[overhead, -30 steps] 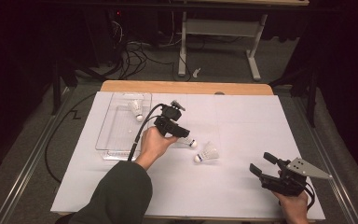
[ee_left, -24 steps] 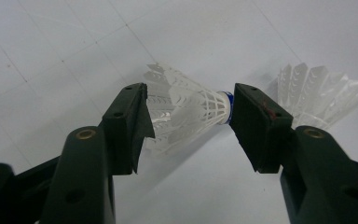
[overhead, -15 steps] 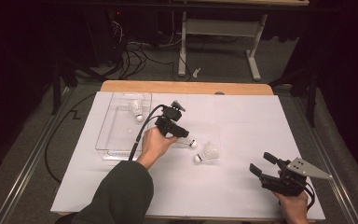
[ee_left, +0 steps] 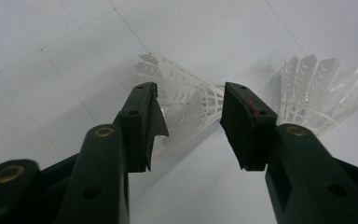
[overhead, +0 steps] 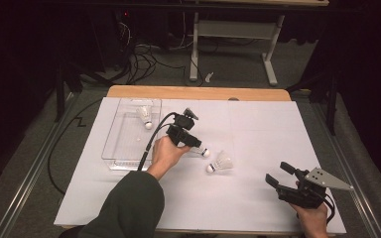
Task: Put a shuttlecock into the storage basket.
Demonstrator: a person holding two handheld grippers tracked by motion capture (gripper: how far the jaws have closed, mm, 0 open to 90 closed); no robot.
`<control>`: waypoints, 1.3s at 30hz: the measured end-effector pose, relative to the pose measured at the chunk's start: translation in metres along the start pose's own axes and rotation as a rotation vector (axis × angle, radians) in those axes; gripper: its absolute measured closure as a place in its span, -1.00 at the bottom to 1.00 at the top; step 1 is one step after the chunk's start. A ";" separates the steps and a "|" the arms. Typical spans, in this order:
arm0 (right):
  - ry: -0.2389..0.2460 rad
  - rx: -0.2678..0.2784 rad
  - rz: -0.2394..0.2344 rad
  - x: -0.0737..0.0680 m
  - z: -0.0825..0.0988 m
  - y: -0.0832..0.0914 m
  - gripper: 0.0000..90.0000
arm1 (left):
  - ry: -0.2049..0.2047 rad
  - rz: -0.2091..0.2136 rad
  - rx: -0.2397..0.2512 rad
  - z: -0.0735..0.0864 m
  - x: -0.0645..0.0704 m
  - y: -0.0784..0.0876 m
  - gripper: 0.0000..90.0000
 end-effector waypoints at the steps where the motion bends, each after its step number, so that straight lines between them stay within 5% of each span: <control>1: -0.001 0.000 0.000 0.000 0.000 0.000 -0.43 | 0.001 0.000 -0.004 0.000 0.000 -0.001 0.26; 39: 0.000 -0.005 -0.003 -0.001 0.001 0.000 -0.43 | -0.003 0.023 -0.033 0.003 0.004 -0.007 0.53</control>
Point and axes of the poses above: each handheld gripper's, and its own axes: y roughly backward along the jaws, z roughly out of its underside, x roughly to its right, the point moved 10 cm from there along -y, roughly forward along the jaws, and after that the axes turned 6 degrees about y, right-handed, at the moved point
